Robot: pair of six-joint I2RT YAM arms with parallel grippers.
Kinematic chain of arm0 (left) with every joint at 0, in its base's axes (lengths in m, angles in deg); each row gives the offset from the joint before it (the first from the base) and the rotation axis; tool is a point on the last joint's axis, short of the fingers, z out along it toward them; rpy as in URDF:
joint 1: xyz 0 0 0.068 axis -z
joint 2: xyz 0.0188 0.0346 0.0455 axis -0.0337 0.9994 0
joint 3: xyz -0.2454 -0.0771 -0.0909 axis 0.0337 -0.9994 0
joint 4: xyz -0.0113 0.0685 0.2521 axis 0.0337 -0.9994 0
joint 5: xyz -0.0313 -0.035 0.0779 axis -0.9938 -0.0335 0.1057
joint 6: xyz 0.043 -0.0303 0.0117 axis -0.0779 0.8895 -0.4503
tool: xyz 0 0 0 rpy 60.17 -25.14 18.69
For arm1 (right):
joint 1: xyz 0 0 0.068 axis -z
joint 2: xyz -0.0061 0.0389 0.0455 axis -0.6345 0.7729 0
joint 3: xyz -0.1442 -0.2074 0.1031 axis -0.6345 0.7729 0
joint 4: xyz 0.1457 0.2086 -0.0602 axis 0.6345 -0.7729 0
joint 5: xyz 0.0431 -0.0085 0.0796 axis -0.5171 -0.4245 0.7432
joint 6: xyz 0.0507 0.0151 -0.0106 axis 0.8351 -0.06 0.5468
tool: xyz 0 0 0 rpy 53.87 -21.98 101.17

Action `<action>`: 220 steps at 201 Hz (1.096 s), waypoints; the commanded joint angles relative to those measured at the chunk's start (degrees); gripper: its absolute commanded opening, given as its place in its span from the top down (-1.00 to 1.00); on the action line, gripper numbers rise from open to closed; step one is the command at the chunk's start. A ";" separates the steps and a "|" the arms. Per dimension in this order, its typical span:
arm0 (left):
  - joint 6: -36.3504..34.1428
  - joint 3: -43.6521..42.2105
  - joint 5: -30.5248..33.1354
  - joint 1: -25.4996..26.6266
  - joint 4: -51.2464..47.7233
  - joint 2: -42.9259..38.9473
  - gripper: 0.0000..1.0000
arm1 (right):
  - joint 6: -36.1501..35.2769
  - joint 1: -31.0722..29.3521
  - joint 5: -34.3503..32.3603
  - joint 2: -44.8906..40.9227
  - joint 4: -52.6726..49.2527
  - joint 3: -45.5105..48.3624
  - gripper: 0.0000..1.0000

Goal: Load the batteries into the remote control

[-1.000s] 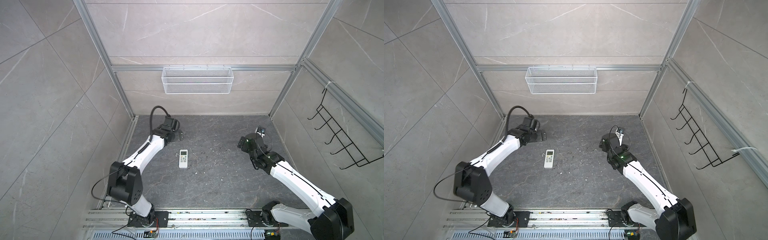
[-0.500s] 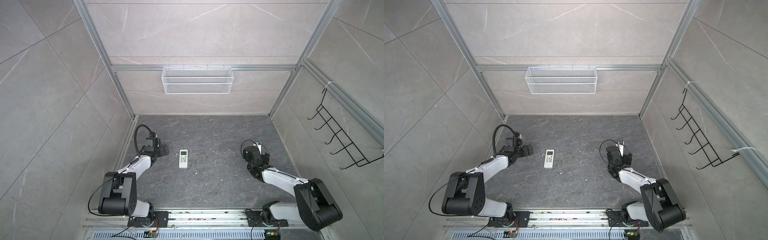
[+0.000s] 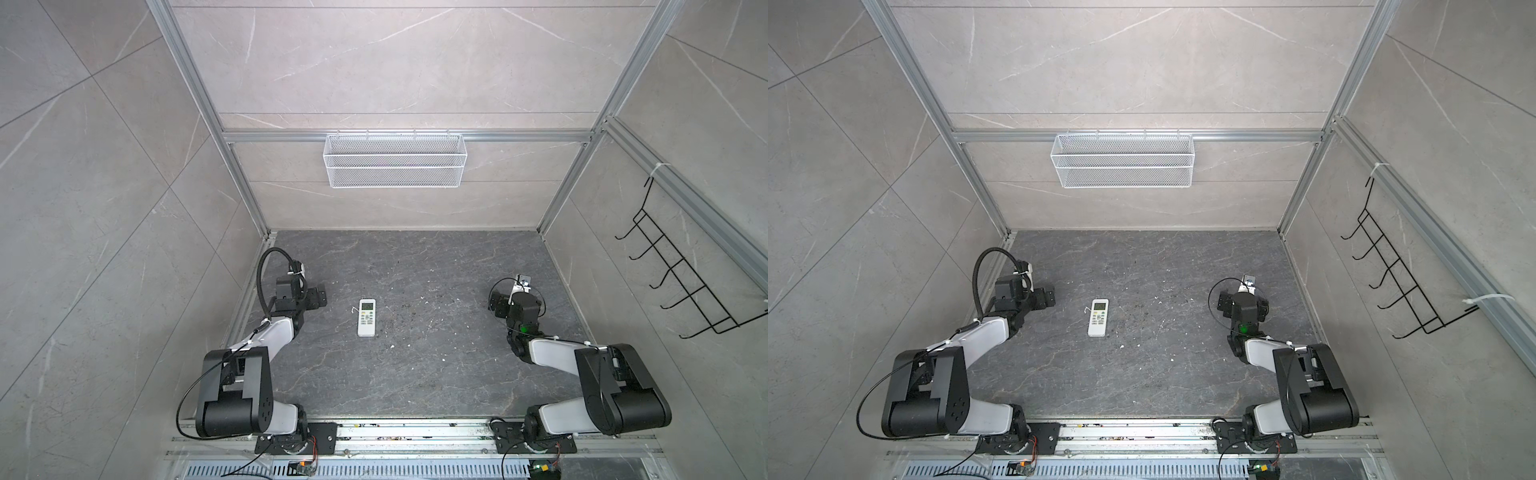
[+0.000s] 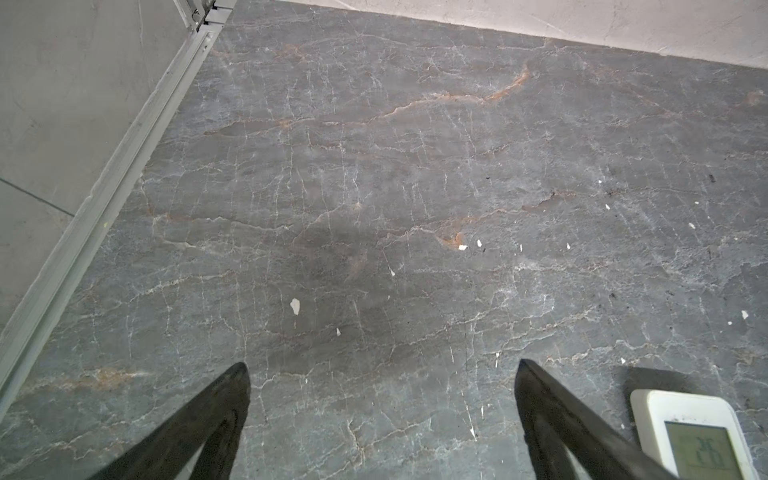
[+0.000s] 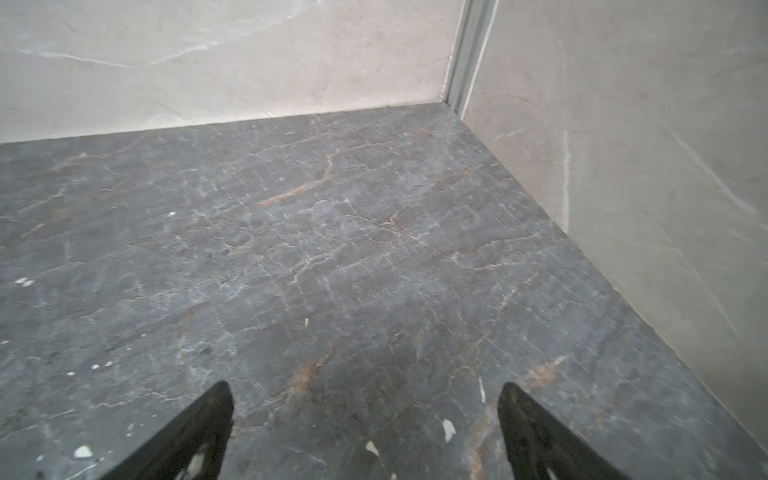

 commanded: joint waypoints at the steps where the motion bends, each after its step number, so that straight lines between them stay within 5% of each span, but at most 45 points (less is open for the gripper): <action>1: -0.83 -1.64 1.24 -0.04 4.21 -0.49 -0.99 | -2.88 0.06 6.02 3.99 14.37 4.73 -0.98; 10: -0.58 -2.44 2.04 0.14 5.52 0.16 -0.99 | -1.82 0.09 6.13 1.25 7.07 3.78 -0.98; 22: -0.55 -3.54 3.59 0.41 7.59 0.71 -0.99 | -2.36 0.20 5.89 3.79 14.42 5.00 -0.98; 47: -2.88 -6.45 6.73 2.07 12.96 0.77 -0.99 | -2.89 0.04 5.77 3.32 9.77 3.21 -0.98; 77: -3.95 -11.74 14.00 3.69 27.14 2.85 -1.00 | -3.08 -0.24 5.61 2.97 8.82 2.99 -0.98; 112: -2.93 -18.25 14.10 1.78 43.54 6.67 -1.00 | -3.17 -0.37 5.65 2.72 7.32 2.40 -0.98; 124: -1.50 -17.01 12.96 1.66 36.30 4.33 -1.00 | -3.27 -0.42 5.57 2.76 7.36 2.40 -0.98; 220: -1.97 -17.39 13.22 1.48 38.25 4.88 -1.00 | -4.93 -0.83 8.27 2.92 5.68 1.45 -0.98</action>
